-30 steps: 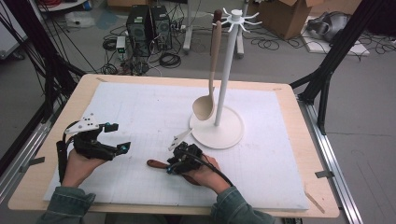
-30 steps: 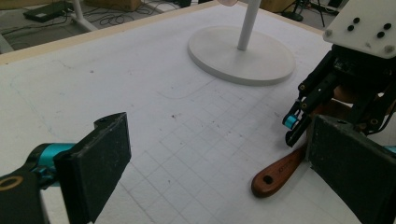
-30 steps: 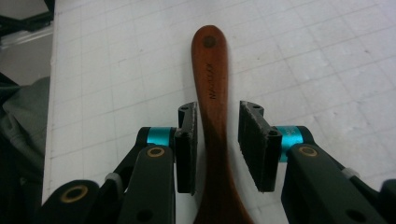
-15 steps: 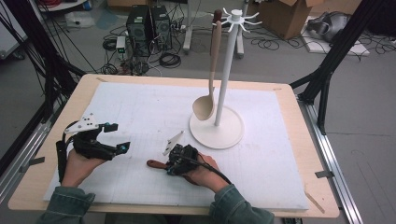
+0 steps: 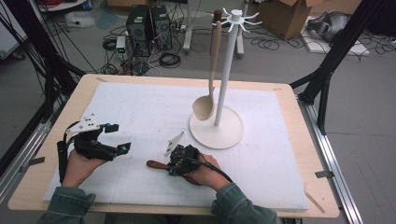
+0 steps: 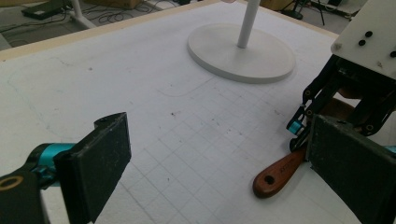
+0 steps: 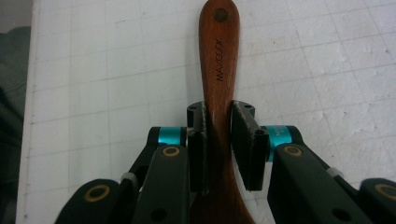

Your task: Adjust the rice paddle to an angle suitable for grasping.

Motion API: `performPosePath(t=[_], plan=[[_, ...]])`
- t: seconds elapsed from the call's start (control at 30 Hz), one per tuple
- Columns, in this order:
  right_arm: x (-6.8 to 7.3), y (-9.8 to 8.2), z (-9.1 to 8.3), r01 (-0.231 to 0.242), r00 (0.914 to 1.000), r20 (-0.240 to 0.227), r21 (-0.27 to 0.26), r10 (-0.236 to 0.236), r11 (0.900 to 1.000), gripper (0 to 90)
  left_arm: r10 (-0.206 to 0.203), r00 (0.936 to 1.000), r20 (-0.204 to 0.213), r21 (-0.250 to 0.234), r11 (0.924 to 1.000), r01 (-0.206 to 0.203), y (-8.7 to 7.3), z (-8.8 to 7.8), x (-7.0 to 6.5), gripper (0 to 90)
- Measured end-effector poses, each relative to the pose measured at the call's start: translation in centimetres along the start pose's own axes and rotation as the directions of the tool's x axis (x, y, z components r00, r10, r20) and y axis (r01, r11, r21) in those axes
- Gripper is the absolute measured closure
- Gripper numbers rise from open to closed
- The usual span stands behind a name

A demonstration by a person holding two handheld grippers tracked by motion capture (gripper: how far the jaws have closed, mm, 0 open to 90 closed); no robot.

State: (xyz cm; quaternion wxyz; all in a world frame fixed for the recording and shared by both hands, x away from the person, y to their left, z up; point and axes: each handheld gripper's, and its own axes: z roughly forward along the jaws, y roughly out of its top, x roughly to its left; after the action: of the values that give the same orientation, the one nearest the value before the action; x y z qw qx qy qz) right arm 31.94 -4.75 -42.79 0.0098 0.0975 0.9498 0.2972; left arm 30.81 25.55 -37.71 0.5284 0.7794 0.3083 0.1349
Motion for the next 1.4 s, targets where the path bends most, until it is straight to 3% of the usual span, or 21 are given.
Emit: performPosePath(t=[0.37, 0.83, 0.93, 1.0, 1.07, 1.2, 1.33, 1.4], plan=[[-0.1, -0.3, -0.4, -0.009, 0.9998, -0.020, -0.026, 0.009, 1.000, 78.3, -0.001, 1.0000, 0.006, 0.006, 1.0000, 0.001, -0.2, 0.2, 0.1, 8.4], [0.2, -0.4, -0.6, 0.005, 0.9999, -0.015, -0.020, -0.005, 1.000, 78.4, 0.003, 0.9997, 0.023, 0.011, 0.9999, -0.003, -0.2, 0.5, -0.1, 10.8], [0.1, 0.0, -0.6, 0.032, 0.9994, -0.016, 0.005, -0.032, 0.999, 78.0, 0.006, 0.9997, 0.022, 0.009, 0.9999, -0.006, -0.2, 0.4, 0.0, 10.9], [0.3, 0.4, -0.6, 0.030, 0.9993, -0.025, 0.061, -0.029, 0.998, 76.6, 0.003, 0.9998, 0.021, 0.006, 1.0000, -0.004, -0.2, 0.4, 0.0, 10.8], [0.5, 0.6, -0.4, 0.059, 0.9982, -0.016, 0.098, -0.057, 0.993, 75.7, 0.003, 0.9998, 0.018, 0.004, 1.0000, -0.003, -0.1, 0.2, 0.0, 10.8], [0.5, 0.8, -0.3, 0.063, 0.9980, -0.017, 0.111, -0.061, 0.992, 75.3, 0.002, 0.9998, 0.020, 0.007, 1.0000, -0.002, -0.2, 0.3, 0.0, 10.8], [0.5, 0.7, -0.3, 0.034, 0.9993, -0.016, 0.109, -0.033, 0.993, 77.2, 0.004, 0.9996, 0.027, 0.008, 1.0000, -0.005, -0.1, 0.5, -0.1, 10.8], [0.7, 0.7, -0.3, 0.047, 0.9988, 0.004, 0.106, -0.048, 0.993, 77.7, 0.006, 0.9996, 0.026, 0.008, 0.9999, -0.006, -0.1, 0.5, -0.2, 10.8]])
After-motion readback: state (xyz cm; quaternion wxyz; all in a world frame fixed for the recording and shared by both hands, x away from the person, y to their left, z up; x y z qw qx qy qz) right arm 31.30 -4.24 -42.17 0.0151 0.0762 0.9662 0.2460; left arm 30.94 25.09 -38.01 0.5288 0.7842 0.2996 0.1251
